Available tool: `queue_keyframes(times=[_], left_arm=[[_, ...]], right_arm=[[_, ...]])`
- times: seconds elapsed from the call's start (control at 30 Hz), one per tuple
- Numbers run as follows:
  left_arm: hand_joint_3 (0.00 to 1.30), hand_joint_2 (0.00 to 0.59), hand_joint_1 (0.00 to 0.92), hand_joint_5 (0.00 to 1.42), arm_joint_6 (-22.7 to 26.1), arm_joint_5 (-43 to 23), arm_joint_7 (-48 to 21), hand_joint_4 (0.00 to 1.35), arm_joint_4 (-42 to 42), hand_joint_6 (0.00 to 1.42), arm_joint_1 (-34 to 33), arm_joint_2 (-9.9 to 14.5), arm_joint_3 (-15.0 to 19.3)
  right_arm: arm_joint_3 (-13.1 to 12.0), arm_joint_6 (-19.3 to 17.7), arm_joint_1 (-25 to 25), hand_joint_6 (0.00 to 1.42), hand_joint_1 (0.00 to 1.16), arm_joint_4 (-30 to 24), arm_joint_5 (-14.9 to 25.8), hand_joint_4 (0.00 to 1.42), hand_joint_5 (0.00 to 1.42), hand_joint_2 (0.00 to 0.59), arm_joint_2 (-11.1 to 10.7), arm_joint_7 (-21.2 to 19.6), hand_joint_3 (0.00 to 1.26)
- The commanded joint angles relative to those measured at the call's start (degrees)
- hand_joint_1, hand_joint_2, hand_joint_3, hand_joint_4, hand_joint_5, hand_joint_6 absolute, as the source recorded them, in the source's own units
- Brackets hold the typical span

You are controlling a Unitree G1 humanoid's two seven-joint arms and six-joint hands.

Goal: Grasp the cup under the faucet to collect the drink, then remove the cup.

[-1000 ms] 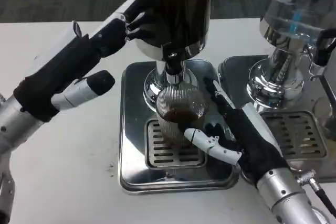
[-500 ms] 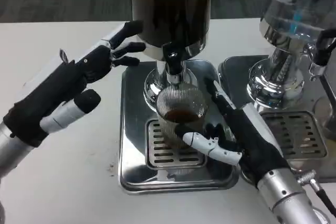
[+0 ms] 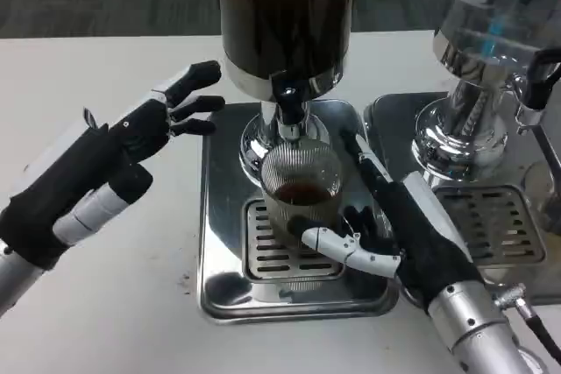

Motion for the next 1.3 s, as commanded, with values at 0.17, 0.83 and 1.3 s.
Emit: queue_keyframes(times=[0.17, 0.83, 1.3], left_arm=[[0.1, 0.12, 0.0, 0.13, 0.98, 1.04, 1.21, 0.07, -1.0, 0.24, 2.52, 0.72, 0.75], [0.15, 0.122, 0.0, 0.14, 1.46, 2.42, 2.76, 0.1, -1.94, 0.25, 4.39, 1.55, 1.03], [0.16, 0.122, 0.0, 0.14, 1.75, 2.95, 2.79, 0.11, -1.79, 0.25, 4.28, 2.33, 1.79]], right_arm=[[0.96, 1.14, -0.43, 0.0, 0.62, 0.73, -1.49, 0.0, 0.0, 0.138, 0.67, -0.77, 0.0], [0.77, -2.59, -2.77, 0.0, 0.63, 7.96, 0.54, 0.0, 0.0, 0.148, 2.73, -2.35, 0.0], [1.56, -8.82, -5.05, 0.0, 0.61, 15.79, 1.17, 0.0, 0.0, 0.122, 4.48, -5.24, 0.0]])
